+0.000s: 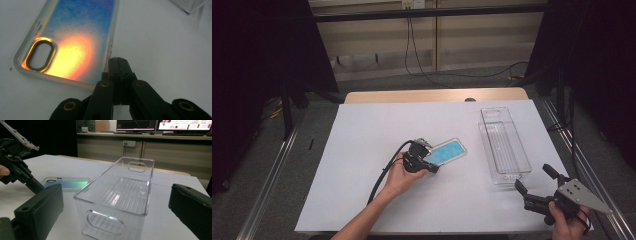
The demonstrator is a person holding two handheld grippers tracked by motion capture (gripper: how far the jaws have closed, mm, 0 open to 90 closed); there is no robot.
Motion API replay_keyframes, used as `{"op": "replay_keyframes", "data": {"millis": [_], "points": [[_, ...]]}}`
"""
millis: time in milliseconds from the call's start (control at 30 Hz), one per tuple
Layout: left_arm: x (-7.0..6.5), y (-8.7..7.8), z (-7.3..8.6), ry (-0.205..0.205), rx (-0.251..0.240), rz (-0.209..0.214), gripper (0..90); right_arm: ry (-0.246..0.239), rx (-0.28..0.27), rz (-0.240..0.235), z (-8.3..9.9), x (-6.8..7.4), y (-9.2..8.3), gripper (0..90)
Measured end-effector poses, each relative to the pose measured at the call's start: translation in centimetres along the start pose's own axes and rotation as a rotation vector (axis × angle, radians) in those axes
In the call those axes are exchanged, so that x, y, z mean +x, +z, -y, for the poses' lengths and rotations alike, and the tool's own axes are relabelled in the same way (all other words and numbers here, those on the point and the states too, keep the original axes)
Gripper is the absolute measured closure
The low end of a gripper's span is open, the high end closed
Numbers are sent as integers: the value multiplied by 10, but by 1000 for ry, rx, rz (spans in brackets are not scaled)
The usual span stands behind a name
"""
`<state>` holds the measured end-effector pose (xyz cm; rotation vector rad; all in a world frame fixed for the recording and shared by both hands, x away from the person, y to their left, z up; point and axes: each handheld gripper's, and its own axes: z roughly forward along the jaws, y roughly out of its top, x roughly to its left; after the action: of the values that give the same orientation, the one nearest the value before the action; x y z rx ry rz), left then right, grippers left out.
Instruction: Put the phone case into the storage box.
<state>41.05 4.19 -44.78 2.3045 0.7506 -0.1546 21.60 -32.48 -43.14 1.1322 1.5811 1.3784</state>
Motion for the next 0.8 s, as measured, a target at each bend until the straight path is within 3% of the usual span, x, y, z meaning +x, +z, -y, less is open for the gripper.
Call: {"op": "replay_keyframes", "data": {"millis": [800], "points": [[10,-6,0,-6,-8,-46,900,1,2,-4,0,0,0,0]]}}
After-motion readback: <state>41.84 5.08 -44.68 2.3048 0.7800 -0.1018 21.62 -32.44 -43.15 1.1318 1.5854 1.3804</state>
